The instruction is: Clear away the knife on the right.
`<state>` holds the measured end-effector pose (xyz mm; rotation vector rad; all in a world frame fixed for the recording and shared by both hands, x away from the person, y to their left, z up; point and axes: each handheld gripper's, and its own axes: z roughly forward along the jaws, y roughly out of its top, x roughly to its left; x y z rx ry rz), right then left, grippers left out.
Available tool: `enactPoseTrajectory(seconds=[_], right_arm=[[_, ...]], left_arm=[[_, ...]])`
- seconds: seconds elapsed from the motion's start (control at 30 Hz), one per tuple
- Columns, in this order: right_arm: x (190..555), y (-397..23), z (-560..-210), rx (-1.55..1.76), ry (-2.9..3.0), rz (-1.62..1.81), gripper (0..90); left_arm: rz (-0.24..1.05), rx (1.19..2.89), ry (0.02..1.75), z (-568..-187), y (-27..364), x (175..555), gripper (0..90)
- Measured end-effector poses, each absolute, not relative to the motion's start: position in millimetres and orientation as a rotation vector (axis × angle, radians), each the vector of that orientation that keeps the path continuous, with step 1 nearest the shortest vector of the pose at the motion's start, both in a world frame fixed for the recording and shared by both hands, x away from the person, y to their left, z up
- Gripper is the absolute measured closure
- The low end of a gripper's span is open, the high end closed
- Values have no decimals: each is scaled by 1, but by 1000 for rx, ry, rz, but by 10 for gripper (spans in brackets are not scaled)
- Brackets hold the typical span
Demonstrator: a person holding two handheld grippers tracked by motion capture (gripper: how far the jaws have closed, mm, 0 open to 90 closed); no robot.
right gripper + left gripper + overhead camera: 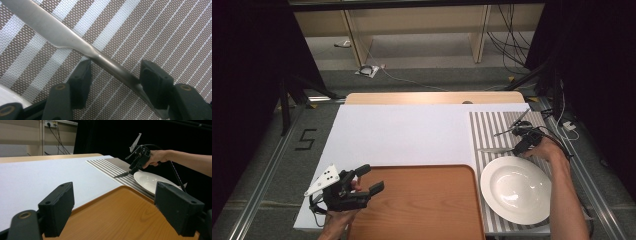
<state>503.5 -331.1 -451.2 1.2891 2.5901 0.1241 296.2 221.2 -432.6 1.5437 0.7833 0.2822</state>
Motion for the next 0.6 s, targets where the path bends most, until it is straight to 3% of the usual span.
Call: enactPoseTrajectory(seconds=[0.6], right_arm=[[506, -332, -451, 1290, 2603, 128, 436]], left_arm=[[279, 1546, 780, -433, 221, 296, 166]])
